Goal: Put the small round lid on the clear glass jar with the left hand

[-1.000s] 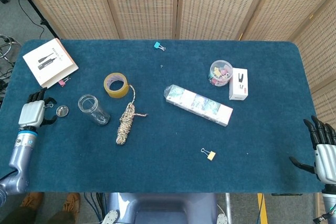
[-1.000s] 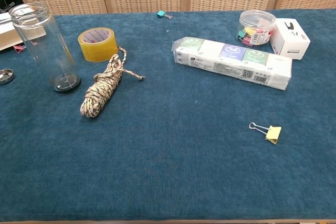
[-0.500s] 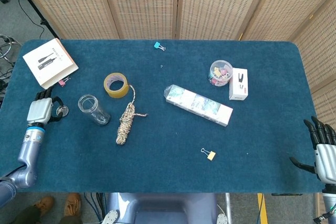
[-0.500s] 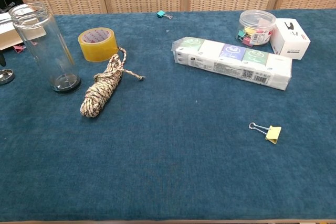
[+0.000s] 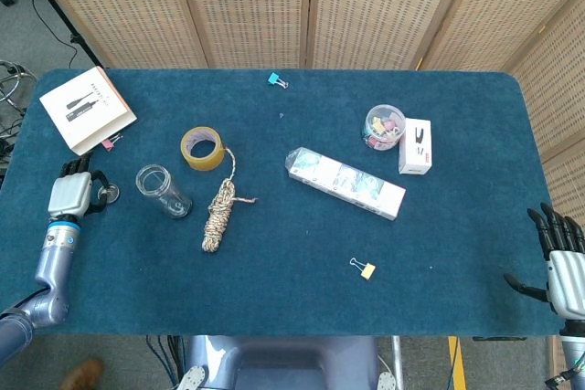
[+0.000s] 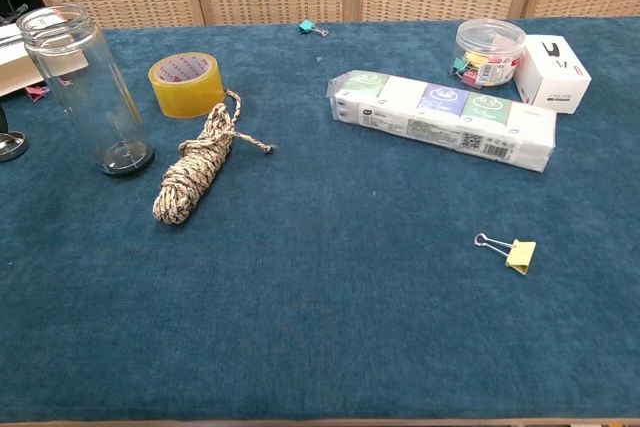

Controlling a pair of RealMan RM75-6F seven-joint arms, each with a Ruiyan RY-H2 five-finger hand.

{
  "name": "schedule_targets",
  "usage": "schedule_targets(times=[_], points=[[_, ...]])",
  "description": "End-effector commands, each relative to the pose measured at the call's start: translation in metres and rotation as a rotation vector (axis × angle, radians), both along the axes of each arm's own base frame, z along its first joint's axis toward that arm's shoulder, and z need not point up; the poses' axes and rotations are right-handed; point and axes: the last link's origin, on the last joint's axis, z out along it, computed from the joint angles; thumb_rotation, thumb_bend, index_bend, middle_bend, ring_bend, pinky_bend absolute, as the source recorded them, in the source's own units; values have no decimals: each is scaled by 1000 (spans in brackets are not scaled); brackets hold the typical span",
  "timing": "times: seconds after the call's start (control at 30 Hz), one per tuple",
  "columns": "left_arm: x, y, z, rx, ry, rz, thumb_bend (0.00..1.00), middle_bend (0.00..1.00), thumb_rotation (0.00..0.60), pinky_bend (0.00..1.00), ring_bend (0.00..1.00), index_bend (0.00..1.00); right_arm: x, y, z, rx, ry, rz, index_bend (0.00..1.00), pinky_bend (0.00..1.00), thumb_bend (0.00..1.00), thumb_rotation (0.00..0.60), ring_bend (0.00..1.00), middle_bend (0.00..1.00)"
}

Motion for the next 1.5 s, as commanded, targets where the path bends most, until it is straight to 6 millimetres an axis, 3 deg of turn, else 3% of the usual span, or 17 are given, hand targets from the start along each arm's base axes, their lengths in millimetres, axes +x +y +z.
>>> schedule_targets(times=[0.03,0.2,0.47,0.77,1.2,1.5], points=[[0,0,0,1,8,6,449,0,600,0,0,529,0,0,0,0,1,-1,34,0,0,600,0,0],[1,1,0,-5,9,12,501,0,600,0,0,561,0,0,0,3,0,-2,34,0,0,600,0,0],[7,1,3,5,10,-6,503,0,600,0,0,587,0,0,0,3,-6,-3,34,0,0,600,0,0],[30,-2,31,71,-24,-101,503,0,600,0,0,595,1,1,1,1,-16,0,34,0,0,600,0,0],[106,-31,100,143,-120,-327,503,0,600,0,0,596,3,2,4,0,-26,6,37,0,0,600,0,0],[158,-44,111,129,-151,-425,503,0,600,0,0,596,4,3,7,-7,-36,7,37,0,0,600,0,0]])
